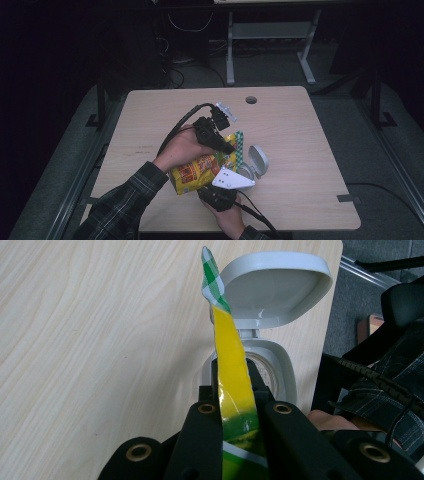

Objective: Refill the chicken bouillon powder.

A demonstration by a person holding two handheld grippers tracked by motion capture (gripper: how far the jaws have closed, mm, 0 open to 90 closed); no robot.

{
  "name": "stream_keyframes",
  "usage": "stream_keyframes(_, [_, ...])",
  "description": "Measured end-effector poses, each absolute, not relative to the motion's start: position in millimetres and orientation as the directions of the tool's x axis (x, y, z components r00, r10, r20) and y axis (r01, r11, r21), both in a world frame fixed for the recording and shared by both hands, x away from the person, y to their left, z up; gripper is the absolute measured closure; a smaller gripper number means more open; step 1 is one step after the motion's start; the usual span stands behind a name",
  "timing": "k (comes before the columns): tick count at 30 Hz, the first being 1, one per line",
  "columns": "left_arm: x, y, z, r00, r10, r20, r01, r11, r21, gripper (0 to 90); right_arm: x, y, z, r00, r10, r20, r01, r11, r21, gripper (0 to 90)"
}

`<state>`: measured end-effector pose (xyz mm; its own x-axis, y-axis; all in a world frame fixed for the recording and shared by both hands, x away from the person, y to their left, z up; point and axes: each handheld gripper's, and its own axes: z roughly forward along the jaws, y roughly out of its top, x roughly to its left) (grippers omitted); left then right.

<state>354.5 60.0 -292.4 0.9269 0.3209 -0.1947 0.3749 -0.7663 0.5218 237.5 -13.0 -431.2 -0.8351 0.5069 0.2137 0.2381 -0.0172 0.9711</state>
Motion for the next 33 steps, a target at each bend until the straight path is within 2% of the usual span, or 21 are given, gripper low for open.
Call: stream_keyframes(33, [354.4, 58.5, -292.8, 0.928, 0.317, -0.193, 0.371, -0.768, 0.523, 89.5, 237.6, -13.7, -431.2, -0.834, 0.507, 0.217, 0.24, -0.02, 0.971, 89.8])
